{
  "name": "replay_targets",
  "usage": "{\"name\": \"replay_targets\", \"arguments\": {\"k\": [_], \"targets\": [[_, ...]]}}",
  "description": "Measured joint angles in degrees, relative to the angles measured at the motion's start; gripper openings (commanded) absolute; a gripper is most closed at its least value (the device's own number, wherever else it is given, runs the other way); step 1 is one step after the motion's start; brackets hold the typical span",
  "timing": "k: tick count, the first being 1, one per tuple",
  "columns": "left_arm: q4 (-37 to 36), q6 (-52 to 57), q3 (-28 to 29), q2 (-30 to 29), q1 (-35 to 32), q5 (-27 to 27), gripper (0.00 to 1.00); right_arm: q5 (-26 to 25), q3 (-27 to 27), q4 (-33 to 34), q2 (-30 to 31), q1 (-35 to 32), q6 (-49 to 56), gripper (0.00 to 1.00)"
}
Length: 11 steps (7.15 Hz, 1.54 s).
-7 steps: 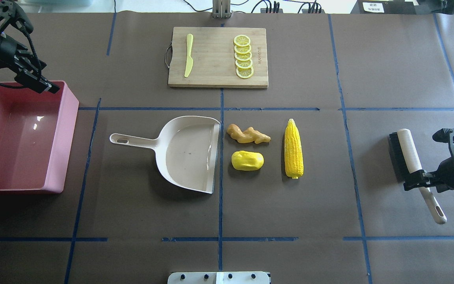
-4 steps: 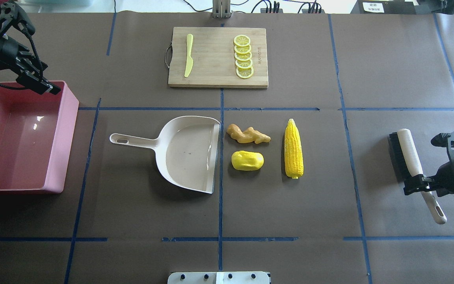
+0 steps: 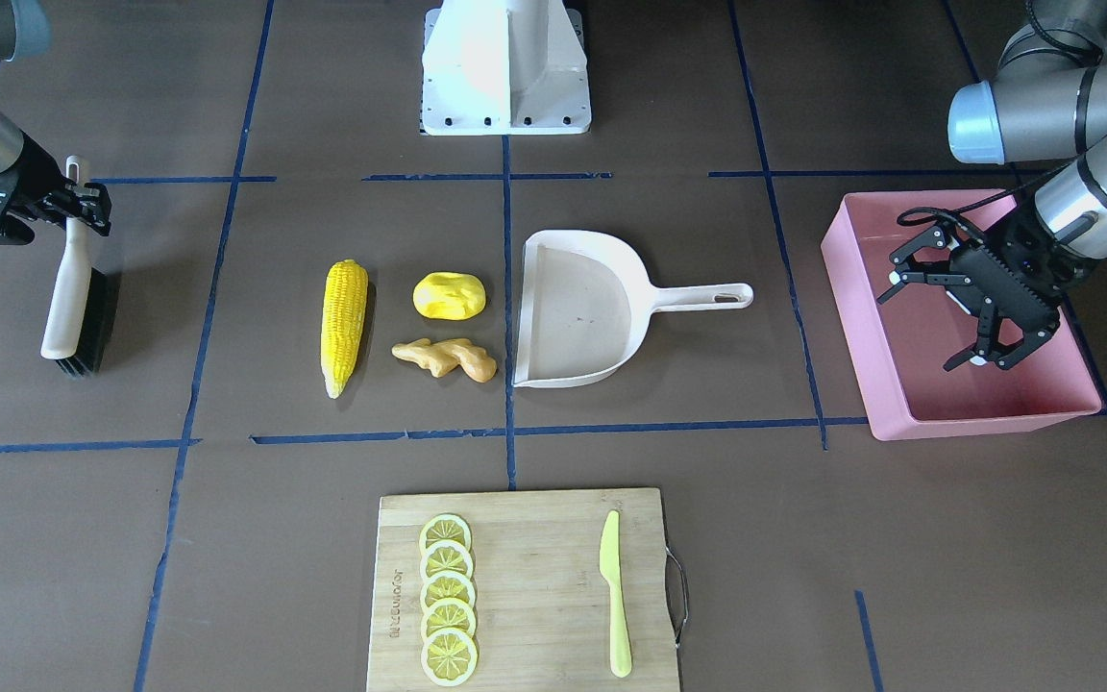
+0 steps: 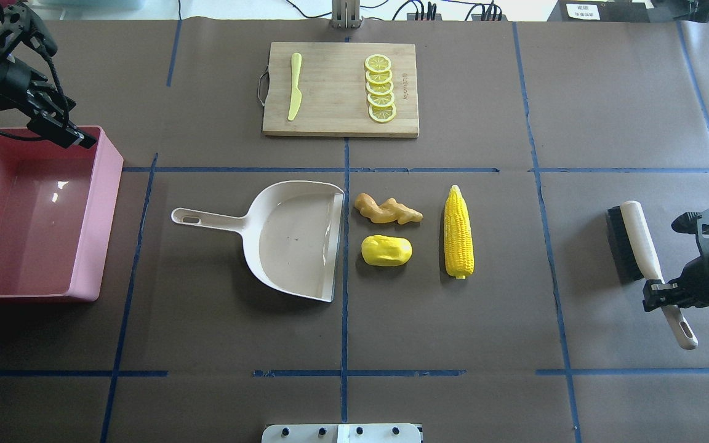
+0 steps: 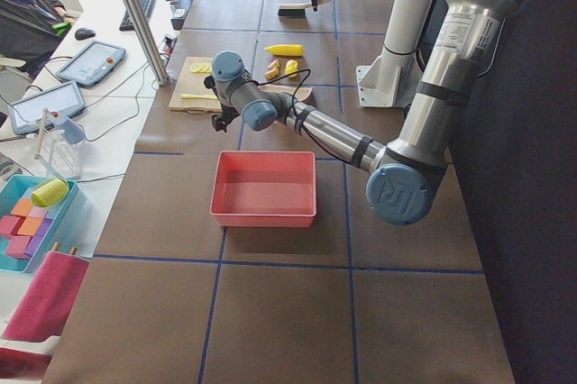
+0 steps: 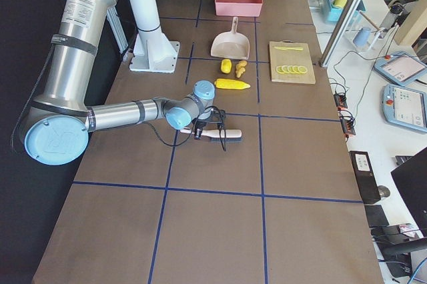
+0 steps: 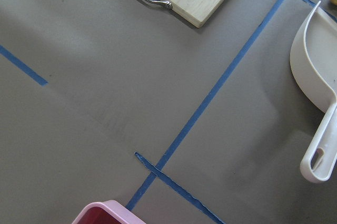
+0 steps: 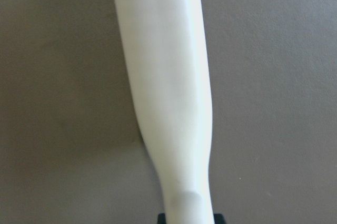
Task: Sweep and dump trash into bin
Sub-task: 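Grasp the dustpan handle with the left gripper while the right gripper lifts the brush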
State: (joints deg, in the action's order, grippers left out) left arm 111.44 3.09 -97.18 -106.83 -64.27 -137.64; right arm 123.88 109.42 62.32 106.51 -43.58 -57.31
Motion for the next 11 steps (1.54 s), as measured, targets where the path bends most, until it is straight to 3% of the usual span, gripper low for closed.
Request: {"name": "replay_targets", "arguments": {"k": [7,11], "targets": [[6.7,2.5,-0.5,-0.4,6.6,0.0,0.99,6.9,3.0,1.6,-1.7,-5.0,0.0,0.0],[6.9,9.5,-2.5,-1.7,11.8,1.5,1.0,7.1,7.1,18.2,-12.2,-4.5,0.0,0.0]]}}
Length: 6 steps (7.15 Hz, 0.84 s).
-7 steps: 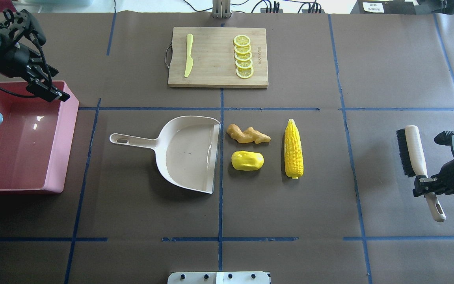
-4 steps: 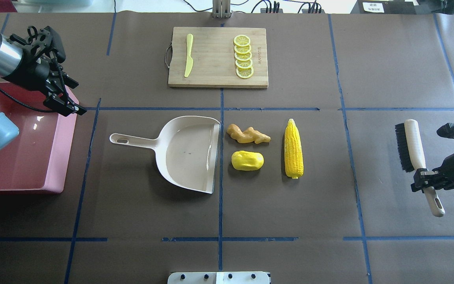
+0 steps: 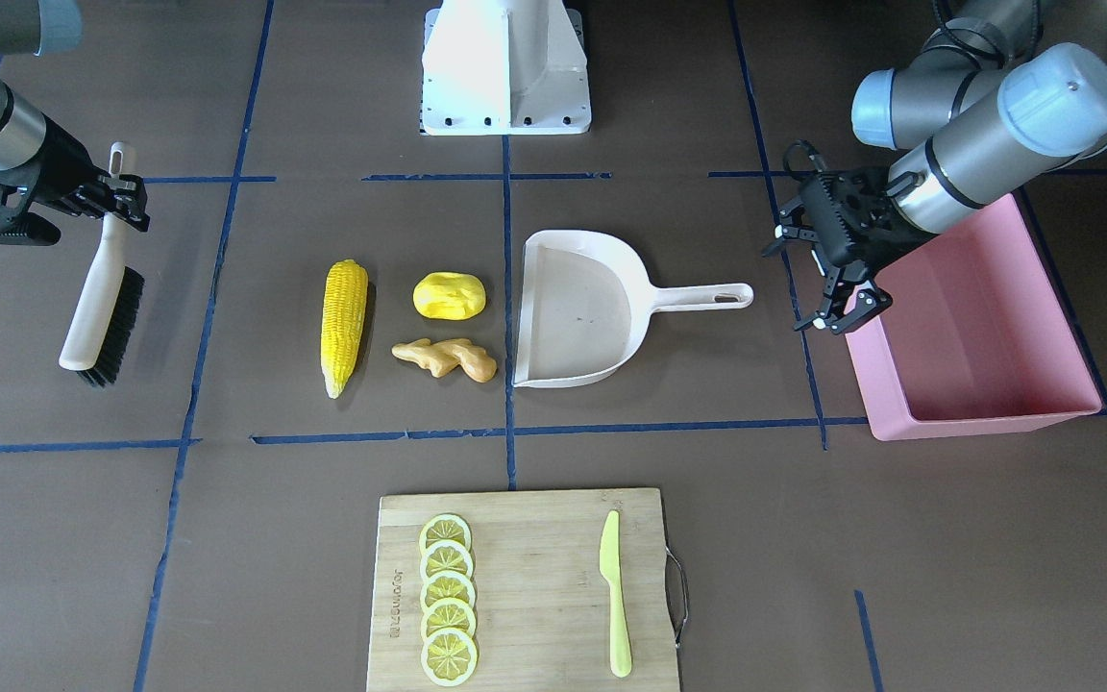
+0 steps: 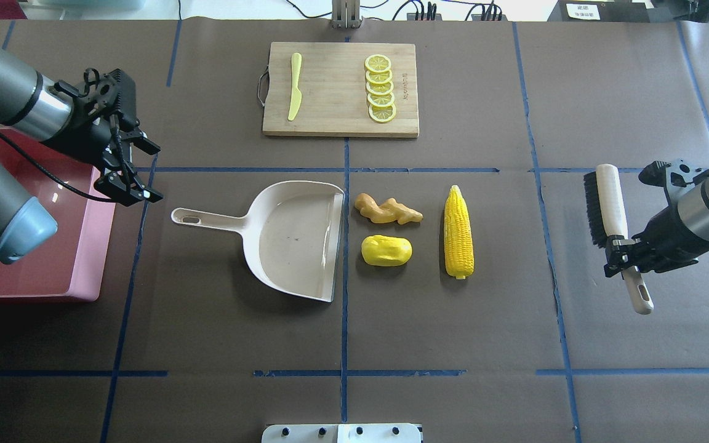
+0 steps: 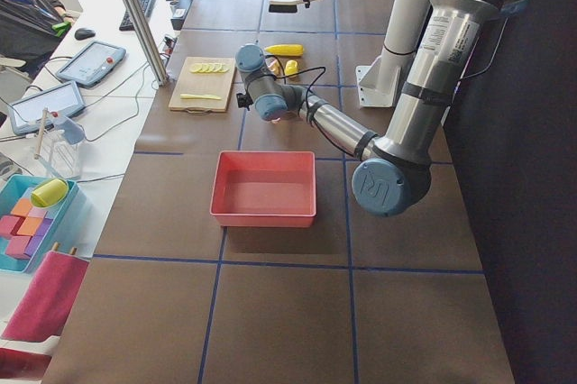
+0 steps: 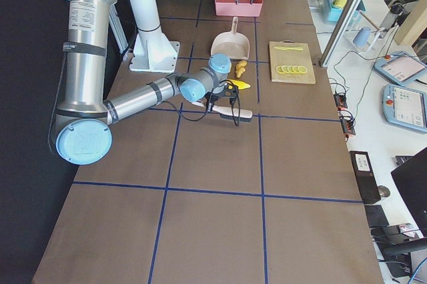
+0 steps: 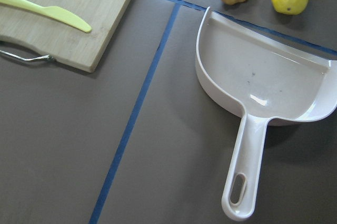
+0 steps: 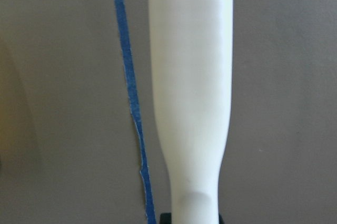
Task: Sweep and dump trash into bin
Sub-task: 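Grasp the dustpan handle with the left gripper while the right gripper lifts the brush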
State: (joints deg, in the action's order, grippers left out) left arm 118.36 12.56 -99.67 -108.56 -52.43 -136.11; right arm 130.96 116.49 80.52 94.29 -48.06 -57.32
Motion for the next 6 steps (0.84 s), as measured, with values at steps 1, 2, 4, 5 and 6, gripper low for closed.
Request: {"name": "replay_targets", "arguments": {"k": [1,2,4,5,6], "targets": [[-0.4,0.2,-0.5,-0.7,1.7,2.4,1.0,-0.2,0.5,3.1,-2.2,0.6,0.0,0.0],[-2.0,0.4,-1.0,-1.6,3.4,4.9,1.0,-0.3,0.7,5.0,-3.9,0.9,0.0,0.0],[-11.3,3.1,-3.9,-3.6,6.6,11.6,0.99,-0.4,0.8,6.2,-5.2,1.2,0.0,0.0],[-17.2,5.1,-6.0,-4.3,8.2,14.8,0.99,-0.4,0.8,6.3,-5.4,1.4,0.0,0.0],[-21.7,6.8,-7.3,-5.0,9.9,17.6,0.99,-0.4,0.8,6.4,-5.8,1.6,0.0,0.0]]}}
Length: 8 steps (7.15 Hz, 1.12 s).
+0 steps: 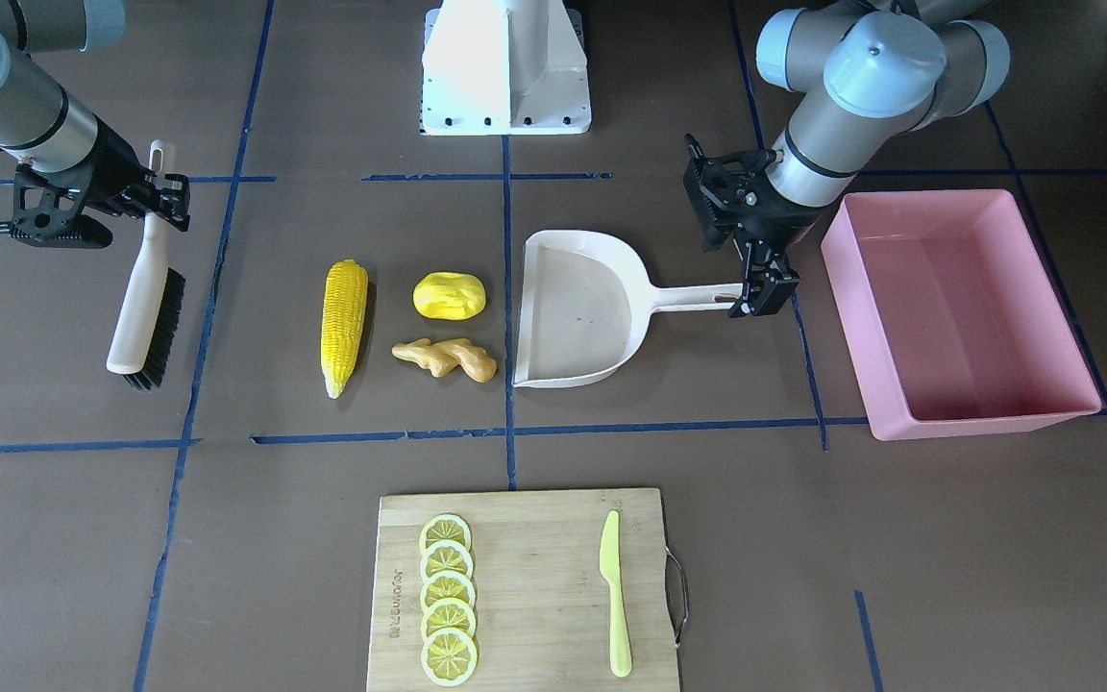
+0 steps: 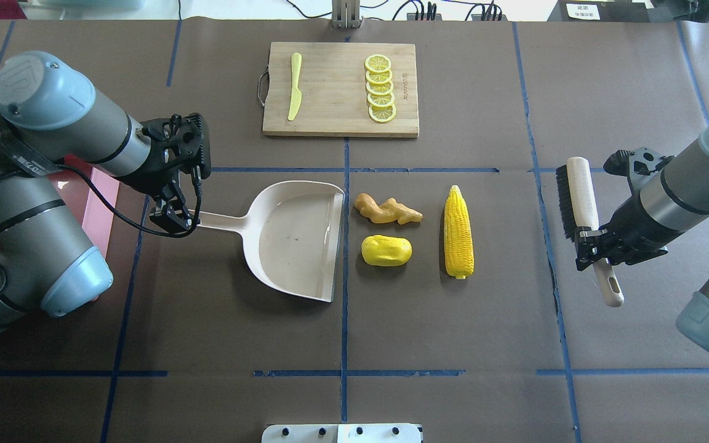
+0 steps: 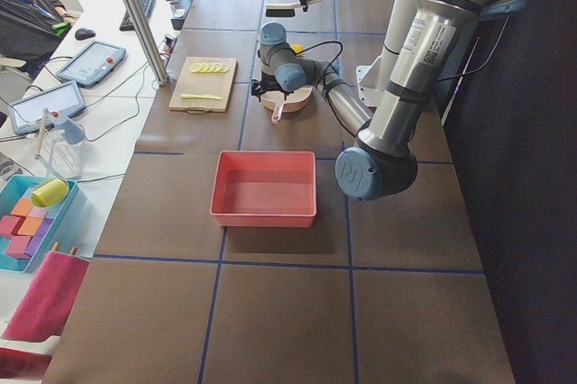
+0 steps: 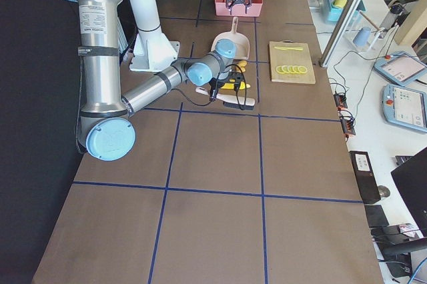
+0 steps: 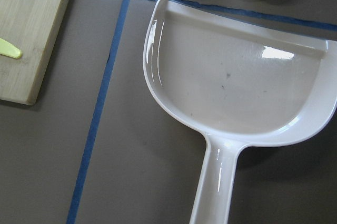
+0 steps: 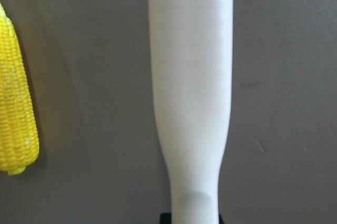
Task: Sweep and dump trash into bin
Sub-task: 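Grasp the dustpan handle with the left gripper while the right gripper lifts the brush, then turn the dustpan upright with the left gripper while the right brings the brush over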
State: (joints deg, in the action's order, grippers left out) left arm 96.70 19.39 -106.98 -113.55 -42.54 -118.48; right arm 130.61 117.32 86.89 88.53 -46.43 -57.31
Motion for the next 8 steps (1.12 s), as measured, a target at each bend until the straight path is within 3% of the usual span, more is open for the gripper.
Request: {"name": "replay_targets", "arguments": {"k": [4,8], "targets": [[-6.7,5.0,0.5,-1.7,3.9,2.5,0.99,-0.1,0.1,1.1,-1.8,0.4,0.0,0.0],[-7.8,8.5,4.9,-4.2,4.2,3.7,0.98,-0.1,0.2,1.1,-2.1,0.9,-0.1,0.0]]}}
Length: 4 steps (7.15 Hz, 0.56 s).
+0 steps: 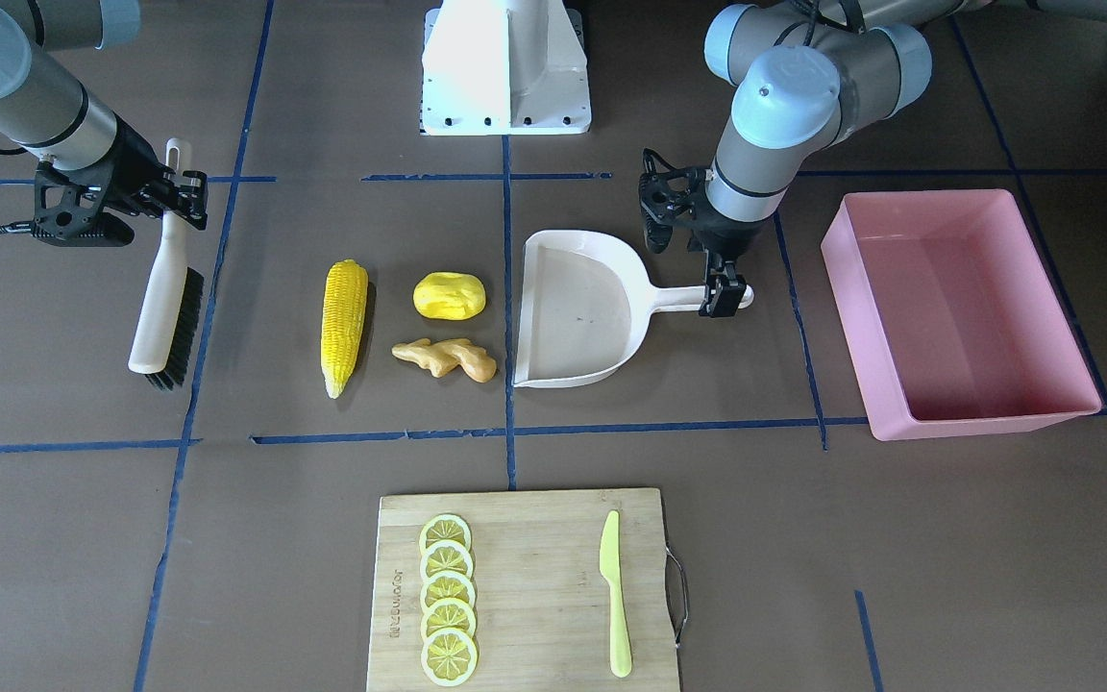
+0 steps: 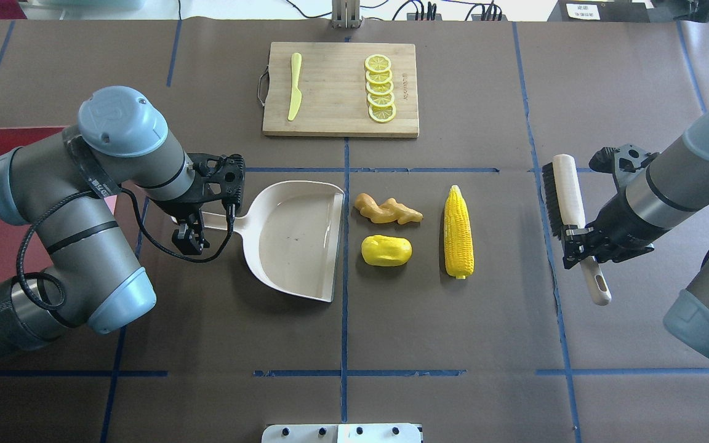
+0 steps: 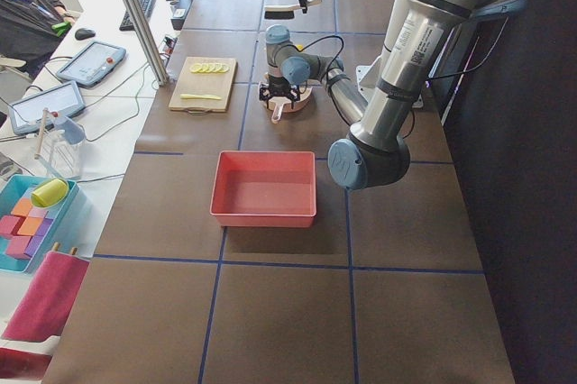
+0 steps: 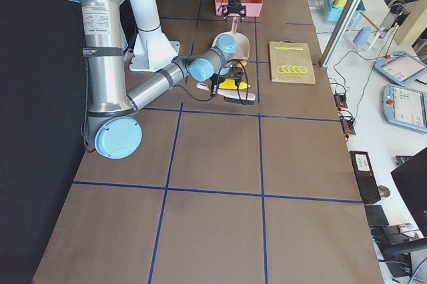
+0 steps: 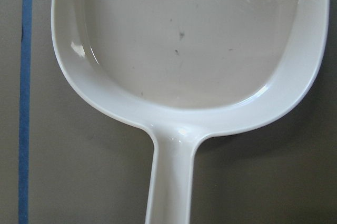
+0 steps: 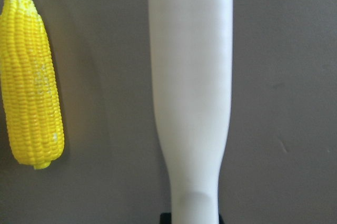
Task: Sweep and dump trash into bin
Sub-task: 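Turn the dustpan upright with the left gripper while the right brings the brush over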
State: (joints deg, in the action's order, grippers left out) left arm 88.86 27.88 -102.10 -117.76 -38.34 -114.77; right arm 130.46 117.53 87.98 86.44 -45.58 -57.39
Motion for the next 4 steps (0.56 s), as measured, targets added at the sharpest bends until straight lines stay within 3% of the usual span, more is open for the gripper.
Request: {"name": "replay_targets", "arguments": {"k": [2,3,4], "targets": [[0.1,0.5,1.7,-0.6,0.1,1.0,0.98,0.0,-0.1,0.0,-0.4,0.4,0.0,0.0],[0.1,0.5,2.0,-0.6,0.5,1.2,0.9,0.0,-0.2,0.0,-0.6,0.5,0.1,0.0],[0.0,0.5,2.3,-0.4,1.2,1.2,0.72,0.0,-0.2,0.0,-0.7,0.6,0.1,0.0]]}}
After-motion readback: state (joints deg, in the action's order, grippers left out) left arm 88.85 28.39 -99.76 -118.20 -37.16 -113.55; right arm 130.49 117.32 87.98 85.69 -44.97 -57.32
